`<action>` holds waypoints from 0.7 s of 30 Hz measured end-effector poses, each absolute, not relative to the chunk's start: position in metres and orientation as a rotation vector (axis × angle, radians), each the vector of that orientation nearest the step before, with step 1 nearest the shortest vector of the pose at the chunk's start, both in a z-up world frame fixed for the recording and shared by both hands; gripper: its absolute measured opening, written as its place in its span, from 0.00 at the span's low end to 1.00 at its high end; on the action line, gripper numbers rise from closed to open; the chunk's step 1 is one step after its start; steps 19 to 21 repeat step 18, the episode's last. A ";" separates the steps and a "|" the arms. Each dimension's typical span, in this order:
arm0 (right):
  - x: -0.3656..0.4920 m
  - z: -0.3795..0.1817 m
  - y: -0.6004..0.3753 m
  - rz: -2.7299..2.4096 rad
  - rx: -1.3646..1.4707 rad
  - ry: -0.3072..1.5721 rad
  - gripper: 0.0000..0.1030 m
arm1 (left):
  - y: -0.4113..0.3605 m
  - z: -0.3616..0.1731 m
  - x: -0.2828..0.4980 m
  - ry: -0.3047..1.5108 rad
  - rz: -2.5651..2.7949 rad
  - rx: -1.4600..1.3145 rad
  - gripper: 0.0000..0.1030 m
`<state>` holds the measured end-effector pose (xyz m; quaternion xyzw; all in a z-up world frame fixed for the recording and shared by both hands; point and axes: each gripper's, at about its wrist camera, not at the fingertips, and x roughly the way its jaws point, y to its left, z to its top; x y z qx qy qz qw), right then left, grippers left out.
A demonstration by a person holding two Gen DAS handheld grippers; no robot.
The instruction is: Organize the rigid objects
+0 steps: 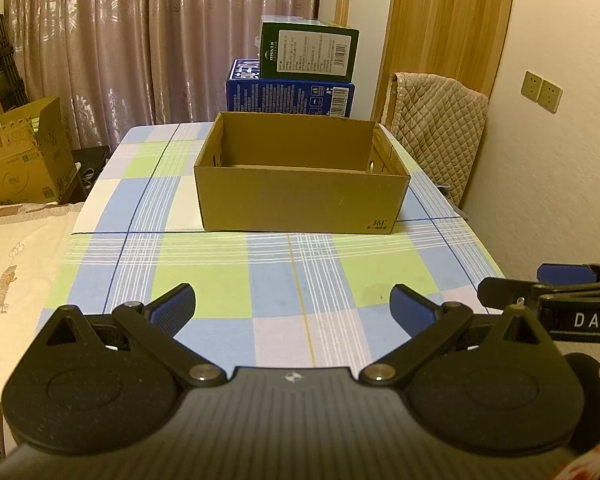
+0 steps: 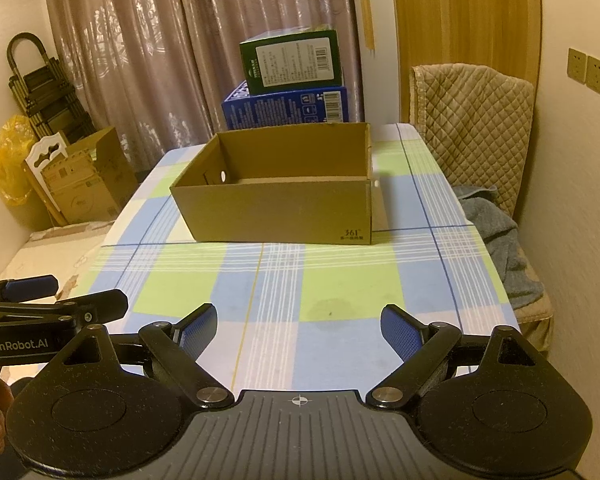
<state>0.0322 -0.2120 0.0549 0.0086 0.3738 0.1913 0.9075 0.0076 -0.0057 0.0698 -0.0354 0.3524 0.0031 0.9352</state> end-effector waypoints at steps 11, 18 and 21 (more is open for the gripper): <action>0.032 0.055 -0.211 0.394 0.014 0.772 0.84 | -0.004 0.067 0.008 0.723 0.008 -0.081 0.99; 0.032 0.054 -0.211 0.394 0.016 0.772 0.84 | -0.002 0.066 0.007 0.710 -0.008 -0.093 0.99; 0.032 0.054 -0.211 0.394 0.016 0.772 0.84 | -0.002 0.066 0.007 0.710 -0.008 -0.093 0.99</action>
